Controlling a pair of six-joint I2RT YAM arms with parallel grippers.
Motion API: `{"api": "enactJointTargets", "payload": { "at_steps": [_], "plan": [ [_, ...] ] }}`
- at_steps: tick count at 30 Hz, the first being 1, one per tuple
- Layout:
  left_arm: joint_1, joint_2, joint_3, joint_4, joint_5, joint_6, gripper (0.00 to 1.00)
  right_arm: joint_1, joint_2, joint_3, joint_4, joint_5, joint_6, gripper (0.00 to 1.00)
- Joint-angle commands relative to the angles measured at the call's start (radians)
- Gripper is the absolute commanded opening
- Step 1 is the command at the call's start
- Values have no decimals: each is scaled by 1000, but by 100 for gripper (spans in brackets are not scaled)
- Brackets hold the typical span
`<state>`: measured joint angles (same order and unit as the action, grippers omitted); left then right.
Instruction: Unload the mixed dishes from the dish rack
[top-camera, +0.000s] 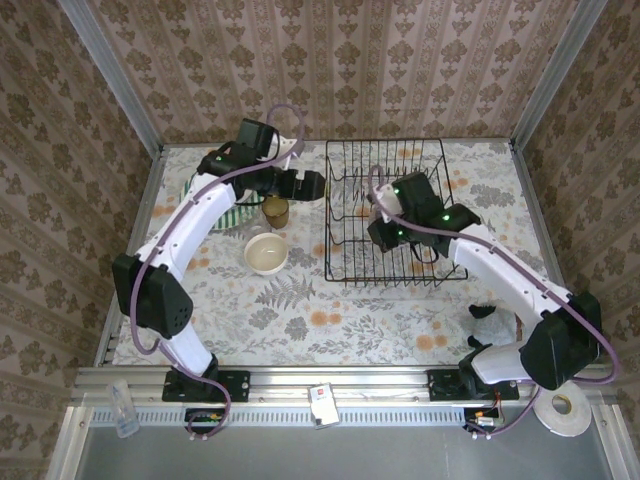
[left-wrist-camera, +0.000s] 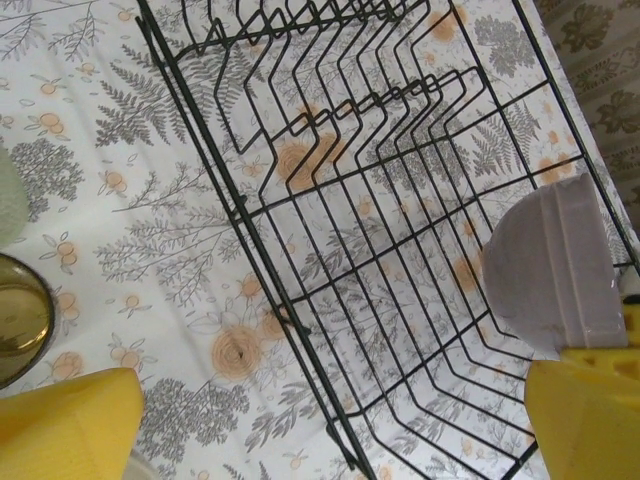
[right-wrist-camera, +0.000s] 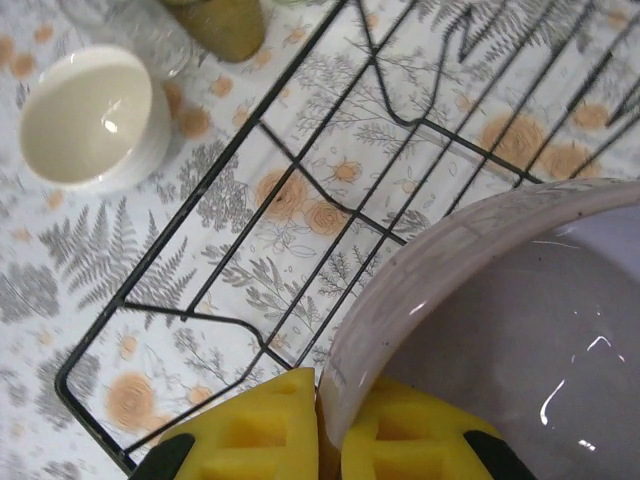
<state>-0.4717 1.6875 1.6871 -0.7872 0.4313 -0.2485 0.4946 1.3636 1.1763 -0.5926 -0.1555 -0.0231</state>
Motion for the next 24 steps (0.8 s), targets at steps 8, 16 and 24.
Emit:
{"api": "enactJointTargets", "payload": {
  "at_steps": [8,16,24],
  "plan": [
    [62,-28,67,-102,70,85,95,129,-106,-47,114,212,-492,0],
    [61,-14,115,-118,148,127,93,224,-144,-116,132,186,-750,0],
    [-31,20,178,-226,144,237,89,272,-113,-105,102,211,-856,0]
  ]
}}
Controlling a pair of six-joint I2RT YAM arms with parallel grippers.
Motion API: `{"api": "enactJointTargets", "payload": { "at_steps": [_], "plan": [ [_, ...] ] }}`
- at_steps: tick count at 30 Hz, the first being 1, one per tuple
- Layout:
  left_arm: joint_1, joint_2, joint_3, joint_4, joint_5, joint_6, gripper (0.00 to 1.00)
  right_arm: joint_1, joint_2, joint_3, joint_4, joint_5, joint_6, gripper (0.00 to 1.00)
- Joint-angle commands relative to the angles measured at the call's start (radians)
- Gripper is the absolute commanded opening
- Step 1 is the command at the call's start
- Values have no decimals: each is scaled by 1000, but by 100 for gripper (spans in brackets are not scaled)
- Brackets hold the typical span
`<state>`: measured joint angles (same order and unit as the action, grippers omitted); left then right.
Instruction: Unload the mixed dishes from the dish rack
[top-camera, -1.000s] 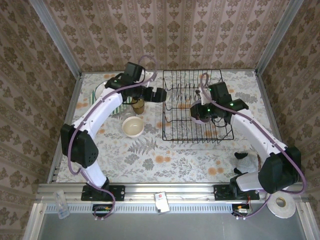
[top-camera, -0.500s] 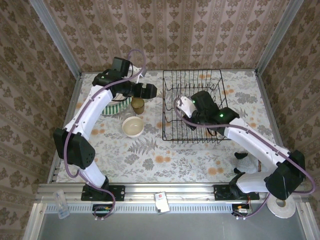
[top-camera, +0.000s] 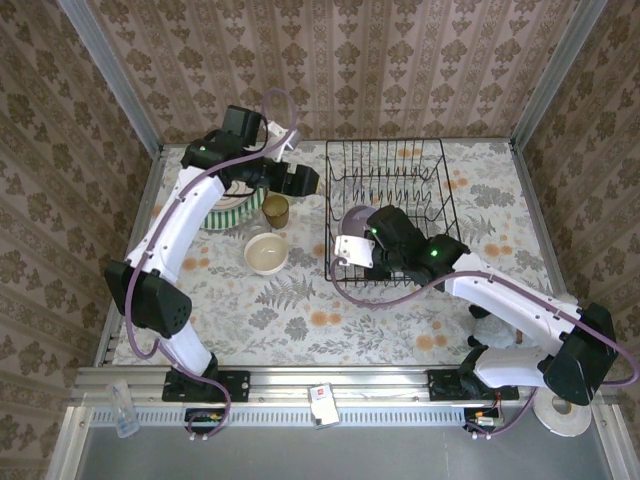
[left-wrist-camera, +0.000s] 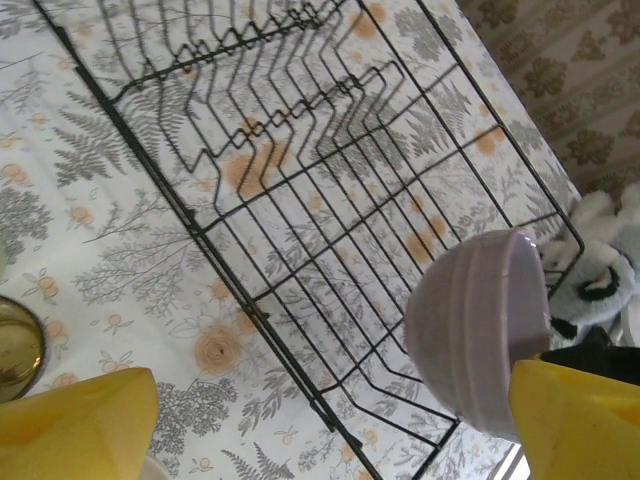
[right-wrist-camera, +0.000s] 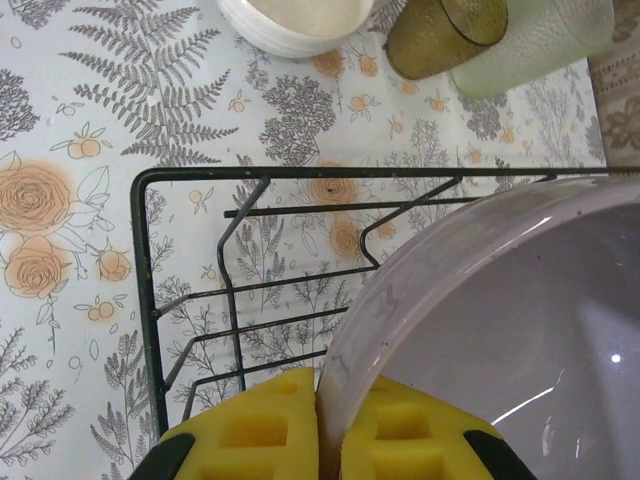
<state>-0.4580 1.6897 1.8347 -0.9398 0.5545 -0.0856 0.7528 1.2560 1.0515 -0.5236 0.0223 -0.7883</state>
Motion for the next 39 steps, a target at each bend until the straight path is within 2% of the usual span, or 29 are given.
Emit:
{"api": "enactJointTargets", "payload": {
  "at_steps": [1,14,18,25,29,35,39],
  "plan": [
    [-55,18,31,-76,16,79,89,17,-1,25,26,38,-101,0],
    [-199,42,43,-133,-36,133,85,77,10,9,61,159,-177,0],
    [-229,63,56,-150,-113,136,82,94,-2,-13,100,206,-204,0],
    [-288,103,83,-160,-246,129,79,106,-10,-21,106,215,-198,0],
    [-308,121,88,-156,-306,114,74,109,-17,-26,111,216,-192,0],
    [-324,144,108,-151,-383,82,59,111,-17,-30,111,222,-193,0],
    [-338,143,117,-148,-439,68,55,111,-12,-31,108,216,-187,0]
  ]
}}
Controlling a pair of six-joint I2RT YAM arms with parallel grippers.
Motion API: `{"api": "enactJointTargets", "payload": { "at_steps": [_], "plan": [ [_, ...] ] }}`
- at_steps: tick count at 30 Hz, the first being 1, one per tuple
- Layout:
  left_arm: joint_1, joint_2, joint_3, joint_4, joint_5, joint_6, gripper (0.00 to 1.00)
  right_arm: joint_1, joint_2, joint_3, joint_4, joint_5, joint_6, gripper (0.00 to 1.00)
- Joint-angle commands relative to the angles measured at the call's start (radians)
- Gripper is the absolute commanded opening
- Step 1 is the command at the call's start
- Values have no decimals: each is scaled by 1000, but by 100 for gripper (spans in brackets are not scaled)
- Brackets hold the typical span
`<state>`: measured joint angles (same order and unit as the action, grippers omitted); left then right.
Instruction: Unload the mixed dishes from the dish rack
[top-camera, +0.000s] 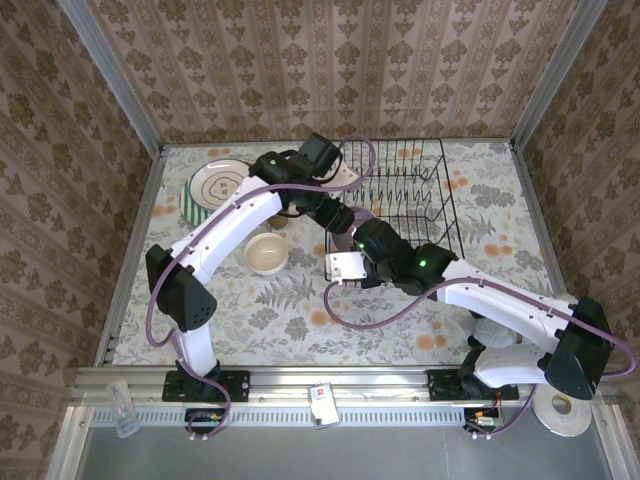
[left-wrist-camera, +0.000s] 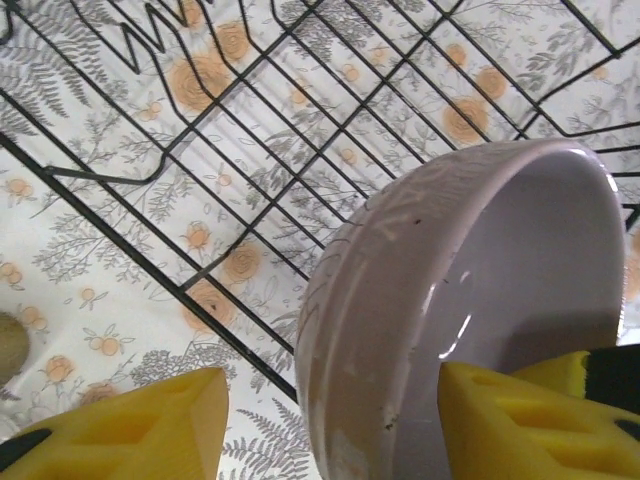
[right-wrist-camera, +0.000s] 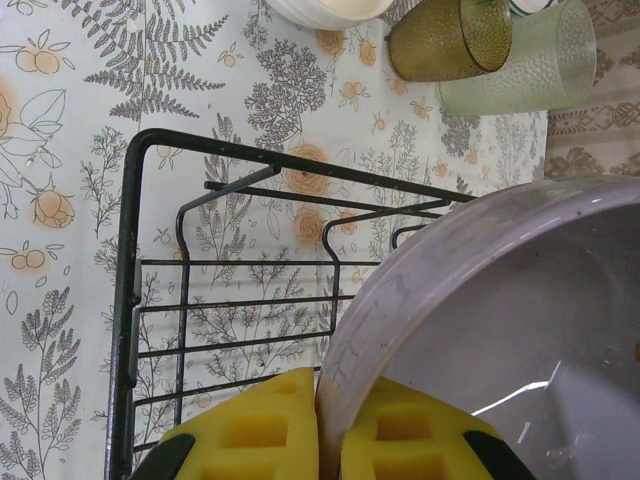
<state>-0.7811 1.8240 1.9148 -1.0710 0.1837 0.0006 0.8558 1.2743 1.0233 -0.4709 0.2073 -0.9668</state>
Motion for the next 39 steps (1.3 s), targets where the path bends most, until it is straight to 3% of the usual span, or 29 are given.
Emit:
{"api": "enactJointTargets", "payload": {
  "at_steps": [1,19,25,39],
  "plan": [
    [-18,8,36,-17,-77,-23,55,9,-30,-4,55,29,-8,0],
    [-52,-4,80,-53,-212,-25,50,8,-15,6,50,13,13,0],
    [-56,4,106,-77,-271,-26,44,7,-9,11,46,14,15,0],
    [-60,42,126,-105,-240,-5,42,14,0,21,67,33,4,0]
  ]
}}
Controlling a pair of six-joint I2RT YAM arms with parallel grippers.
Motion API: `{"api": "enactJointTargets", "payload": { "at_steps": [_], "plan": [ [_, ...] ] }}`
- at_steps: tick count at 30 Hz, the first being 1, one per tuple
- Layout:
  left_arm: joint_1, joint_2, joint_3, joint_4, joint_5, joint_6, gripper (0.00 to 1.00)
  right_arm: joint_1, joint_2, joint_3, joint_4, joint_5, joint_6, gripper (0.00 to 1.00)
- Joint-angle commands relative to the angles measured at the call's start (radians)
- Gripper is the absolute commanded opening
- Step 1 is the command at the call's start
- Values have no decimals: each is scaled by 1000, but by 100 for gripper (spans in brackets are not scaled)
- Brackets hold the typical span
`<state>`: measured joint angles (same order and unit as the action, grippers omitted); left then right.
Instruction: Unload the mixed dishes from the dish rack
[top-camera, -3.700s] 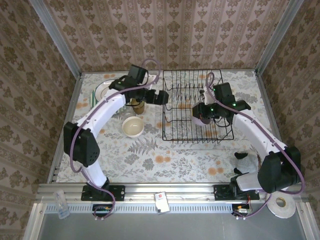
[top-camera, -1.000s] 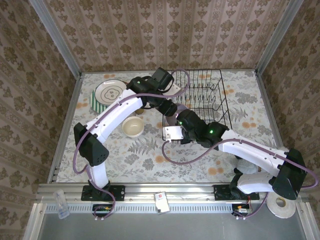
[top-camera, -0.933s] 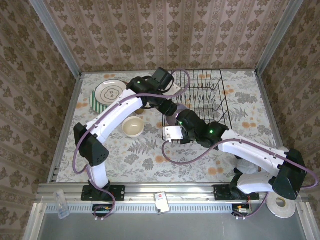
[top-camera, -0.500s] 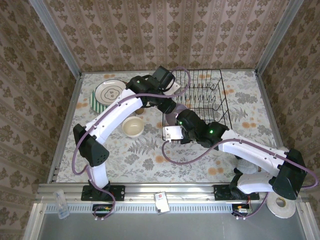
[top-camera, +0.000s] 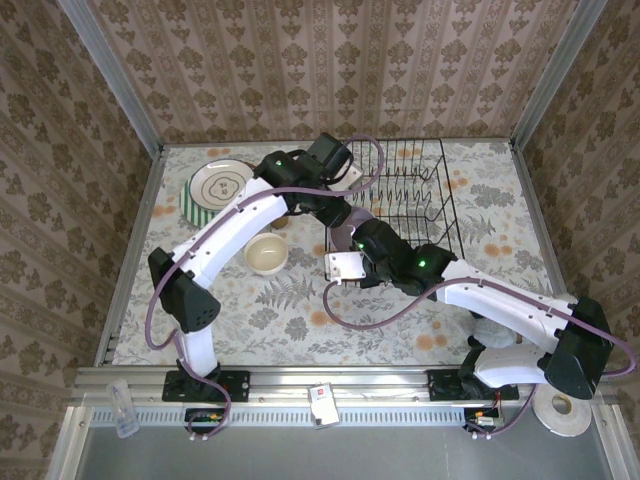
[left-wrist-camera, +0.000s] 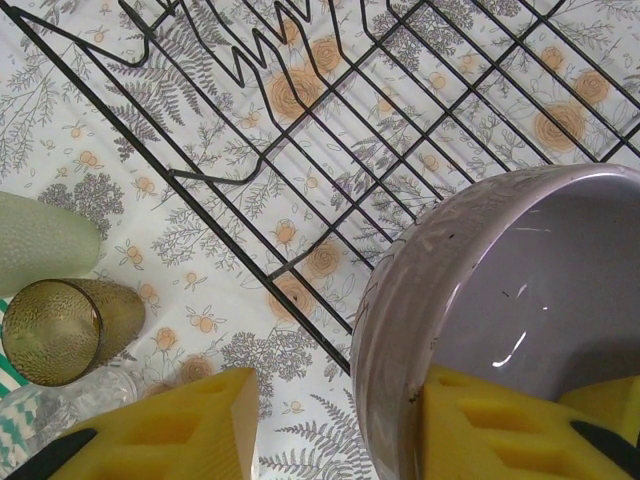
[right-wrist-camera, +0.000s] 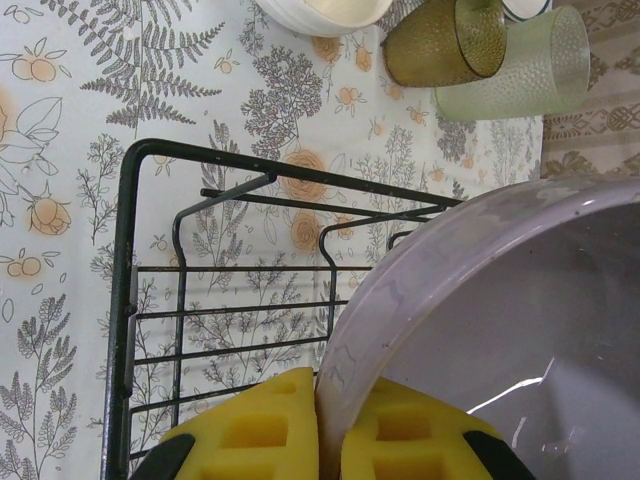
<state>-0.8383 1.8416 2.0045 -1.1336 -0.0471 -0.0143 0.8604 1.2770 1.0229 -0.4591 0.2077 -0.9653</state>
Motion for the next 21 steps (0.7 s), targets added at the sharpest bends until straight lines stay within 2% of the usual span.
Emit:
{"api": "enactJointTargets", "payload": {
  "at_steps": [1,14,19,21],
  "plan": [
    [-3,29,39,-45,-11,8,42,9,-3,21,56,33,3,0],
    [-2,57,71,-63,-3,2,24,12,-16,1,78,43,3,0],
    [2,68,76,-73,6,2,12,11,-18,-4,94,48,7,0],
    [4,70,82,-78,18,2,2,12,-21,-6,100,48,3,0]
  ]
}}
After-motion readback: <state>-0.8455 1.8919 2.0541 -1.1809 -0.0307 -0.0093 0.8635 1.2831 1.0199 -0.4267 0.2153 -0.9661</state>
